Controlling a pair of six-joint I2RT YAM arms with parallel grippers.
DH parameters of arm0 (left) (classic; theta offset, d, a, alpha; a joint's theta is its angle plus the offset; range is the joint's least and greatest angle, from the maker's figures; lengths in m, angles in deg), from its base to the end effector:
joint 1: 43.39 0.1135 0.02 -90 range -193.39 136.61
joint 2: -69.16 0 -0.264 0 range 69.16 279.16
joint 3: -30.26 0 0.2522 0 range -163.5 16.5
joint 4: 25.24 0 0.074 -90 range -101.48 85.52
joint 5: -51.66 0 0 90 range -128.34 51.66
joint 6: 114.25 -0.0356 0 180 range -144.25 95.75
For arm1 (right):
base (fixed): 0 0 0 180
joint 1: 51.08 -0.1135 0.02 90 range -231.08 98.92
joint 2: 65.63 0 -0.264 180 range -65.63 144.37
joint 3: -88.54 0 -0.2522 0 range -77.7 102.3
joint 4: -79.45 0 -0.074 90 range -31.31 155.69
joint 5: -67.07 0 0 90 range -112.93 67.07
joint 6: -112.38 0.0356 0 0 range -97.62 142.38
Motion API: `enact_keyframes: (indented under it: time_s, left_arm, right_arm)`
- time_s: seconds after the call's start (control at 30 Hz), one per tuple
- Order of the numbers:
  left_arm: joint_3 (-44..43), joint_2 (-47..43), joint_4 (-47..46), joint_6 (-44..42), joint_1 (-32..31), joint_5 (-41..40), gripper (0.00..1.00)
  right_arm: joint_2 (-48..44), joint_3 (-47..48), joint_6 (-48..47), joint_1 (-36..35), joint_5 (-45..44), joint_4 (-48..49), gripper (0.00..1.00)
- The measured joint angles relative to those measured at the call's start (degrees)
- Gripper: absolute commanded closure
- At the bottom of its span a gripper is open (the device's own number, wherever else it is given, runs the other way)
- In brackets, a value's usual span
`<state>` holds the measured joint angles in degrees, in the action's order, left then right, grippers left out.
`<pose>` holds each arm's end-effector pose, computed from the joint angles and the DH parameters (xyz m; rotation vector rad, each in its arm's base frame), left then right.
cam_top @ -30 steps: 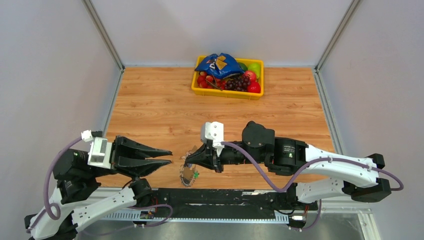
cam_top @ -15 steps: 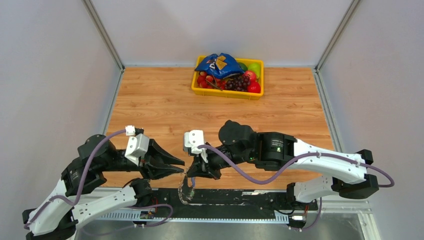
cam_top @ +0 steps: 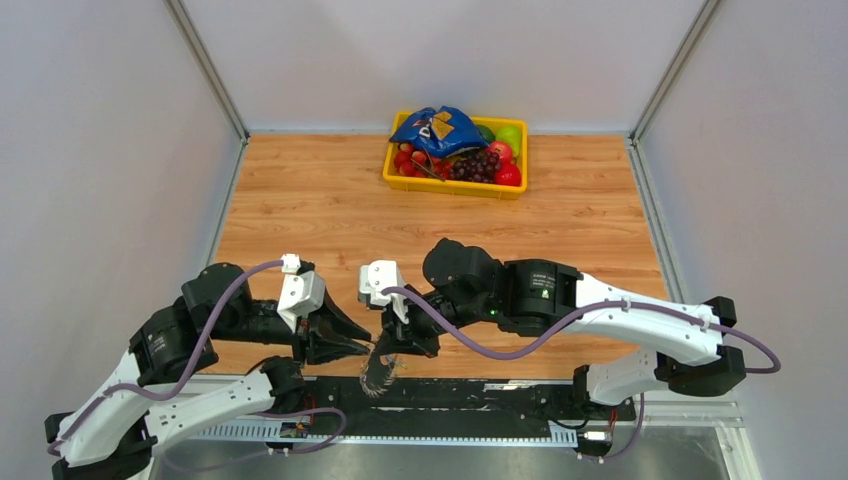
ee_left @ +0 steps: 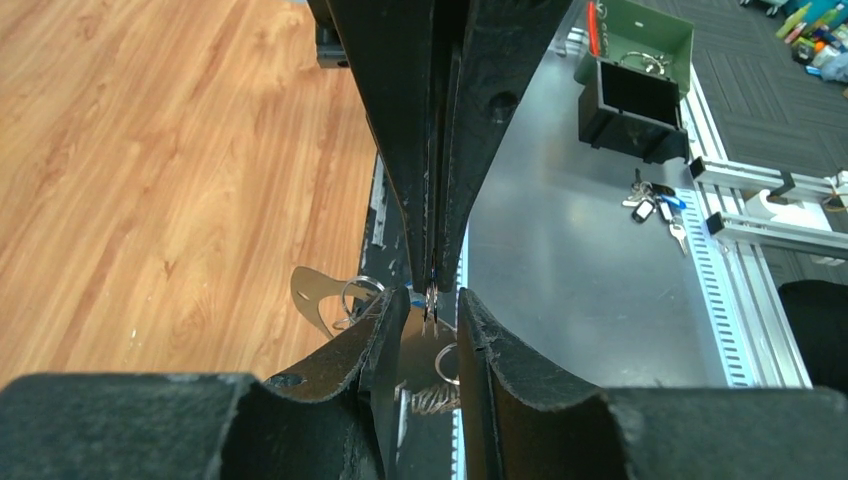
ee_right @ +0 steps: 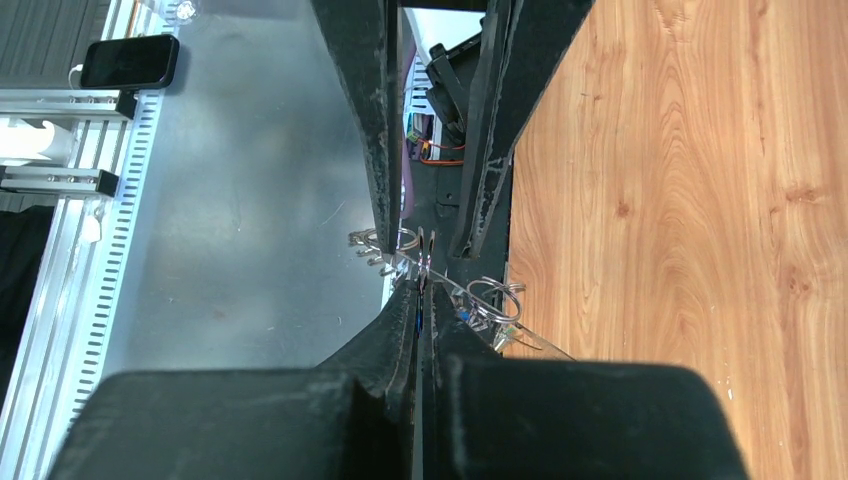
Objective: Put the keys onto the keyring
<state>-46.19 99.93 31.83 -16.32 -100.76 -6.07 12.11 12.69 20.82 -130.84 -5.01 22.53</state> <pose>0.0225 -0.0704 0.4084 1.1929 1.5244 -1.2907 0.0395 0.2802 0.4289 -1.6430 1.5973 1.1017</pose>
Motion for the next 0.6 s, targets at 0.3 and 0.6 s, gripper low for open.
enact_keyframes:
  time_s: [0.3,0.6]
  left_arm:
    - [0.00,0.81,1.92,-0.83,0.00,0.09,0.64]
    - [0.00,0.81,2.29,-0.92,0.00,0.07,0.68]
  right_arm:
    - [1.29,1.62,0.04,0.59,0.24,-0.50,1.00]
    - [2.91,1.95,0.02,0.81,0.46,-0.70,1.00]
